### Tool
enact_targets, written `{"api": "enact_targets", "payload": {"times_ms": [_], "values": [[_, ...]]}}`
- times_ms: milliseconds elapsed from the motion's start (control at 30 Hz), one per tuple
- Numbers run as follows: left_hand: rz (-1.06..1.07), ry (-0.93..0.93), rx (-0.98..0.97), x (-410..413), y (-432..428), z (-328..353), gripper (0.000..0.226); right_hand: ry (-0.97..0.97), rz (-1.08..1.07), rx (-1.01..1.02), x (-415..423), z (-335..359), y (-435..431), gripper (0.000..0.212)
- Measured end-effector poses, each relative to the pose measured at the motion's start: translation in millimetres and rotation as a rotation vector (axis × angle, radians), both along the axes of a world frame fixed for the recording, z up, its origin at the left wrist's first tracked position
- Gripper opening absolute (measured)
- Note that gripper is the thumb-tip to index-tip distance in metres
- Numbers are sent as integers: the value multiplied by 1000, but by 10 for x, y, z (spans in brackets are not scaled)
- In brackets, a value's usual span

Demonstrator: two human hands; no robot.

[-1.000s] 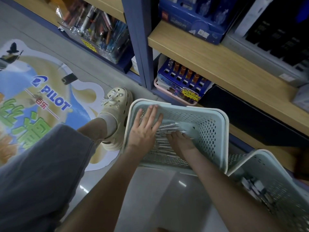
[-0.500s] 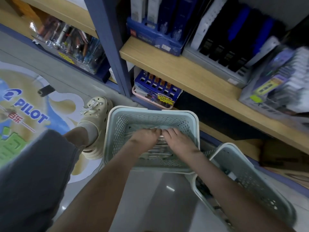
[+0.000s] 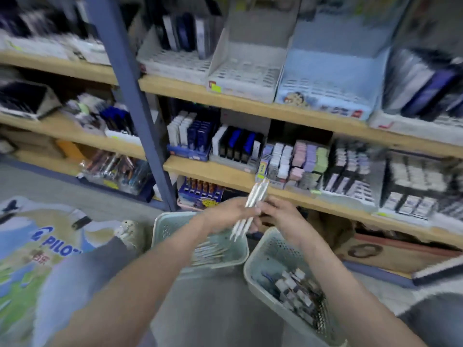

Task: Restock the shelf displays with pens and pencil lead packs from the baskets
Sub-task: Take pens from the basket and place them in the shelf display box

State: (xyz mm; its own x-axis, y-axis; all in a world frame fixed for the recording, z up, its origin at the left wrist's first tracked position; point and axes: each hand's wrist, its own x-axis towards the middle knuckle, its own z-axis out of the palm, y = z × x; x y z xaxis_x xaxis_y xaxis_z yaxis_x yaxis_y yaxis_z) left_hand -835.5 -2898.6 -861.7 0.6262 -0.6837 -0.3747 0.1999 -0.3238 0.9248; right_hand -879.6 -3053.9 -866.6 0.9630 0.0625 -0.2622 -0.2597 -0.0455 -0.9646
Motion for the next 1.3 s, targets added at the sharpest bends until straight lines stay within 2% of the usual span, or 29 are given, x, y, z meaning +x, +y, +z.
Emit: {"api": "enact_targets", "payload": {"times_ms": [133, 267, 433, 567, 700, 900, 1067, 1300], "values": [[-33, 76, -125, -361, -69, 517, 26, -76, -27, -41, -382, 480, -114, 15], [-12, 36, -179, -626, -167, 968, 31, -179, -54, -63, -629, 959, -207, 14], [-2, -11, -253, -772, -300, 1487, 25, -294, -76, -73, -728, 1439, -301, 26], [-44, -99, -213, -645, -442, 1813, 37, -377, -102, -87, -707, 1780, -481, 18], [-15, -190, -204, -423, -653, 2209, 31, -435, -131, -60, -572, 2081, -745, 20], [-98, -332, -182, -230, -1128, 2693, 24, -533, -173, -62, -438, 2447, -1166, 17], [-203, -498, -124, -147, -1526, 3038, 30, -621, -249, -94, -423, 2723, -1496, 14], [-278, -575, -224, -127, -2029, 3505, 19, -758, -383, -146, -479, 3209, -1910, 15]]}}
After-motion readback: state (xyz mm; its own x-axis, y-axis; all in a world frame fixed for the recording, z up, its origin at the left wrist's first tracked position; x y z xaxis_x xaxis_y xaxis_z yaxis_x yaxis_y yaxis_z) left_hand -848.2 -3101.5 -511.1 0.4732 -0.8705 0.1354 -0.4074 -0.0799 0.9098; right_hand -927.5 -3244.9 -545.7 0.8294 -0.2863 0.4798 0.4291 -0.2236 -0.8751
